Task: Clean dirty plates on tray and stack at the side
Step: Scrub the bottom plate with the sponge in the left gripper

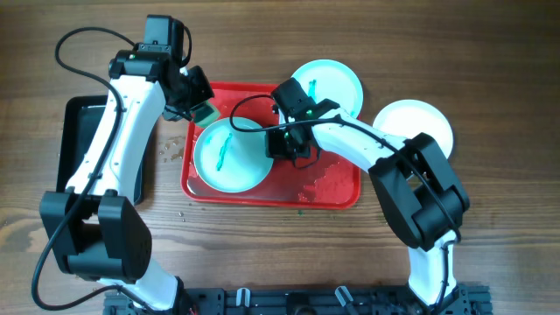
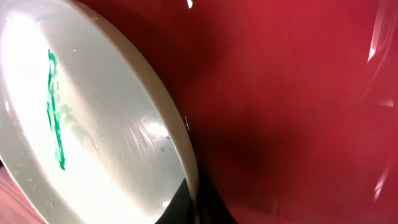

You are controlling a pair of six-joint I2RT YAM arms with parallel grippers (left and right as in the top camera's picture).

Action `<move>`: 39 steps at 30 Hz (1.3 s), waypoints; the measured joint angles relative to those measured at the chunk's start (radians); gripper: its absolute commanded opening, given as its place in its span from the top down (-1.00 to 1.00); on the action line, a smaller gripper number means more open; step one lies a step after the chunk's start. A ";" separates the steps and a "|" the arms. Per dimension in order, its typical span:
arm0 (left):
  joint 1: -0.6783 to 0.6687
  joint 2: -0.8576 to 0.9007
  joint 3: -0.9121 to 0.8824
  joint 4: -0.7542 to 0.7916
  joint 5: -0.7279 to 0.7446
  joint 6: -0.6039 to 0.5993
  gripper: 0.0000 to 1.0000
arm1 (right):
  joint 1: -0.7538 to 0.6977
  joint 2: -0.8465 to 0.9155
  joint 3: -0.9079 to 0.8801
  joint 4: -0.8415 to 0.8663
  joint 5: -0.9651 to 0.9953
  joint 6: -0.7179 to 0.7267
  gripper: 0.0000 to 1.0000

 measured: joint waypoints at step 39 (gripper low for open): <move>-0.157 0.173 -0.298 0.257 0.152 0.532 0.92 | -0.087 0.014 0.000 0.095 0.010 -0.188 0.91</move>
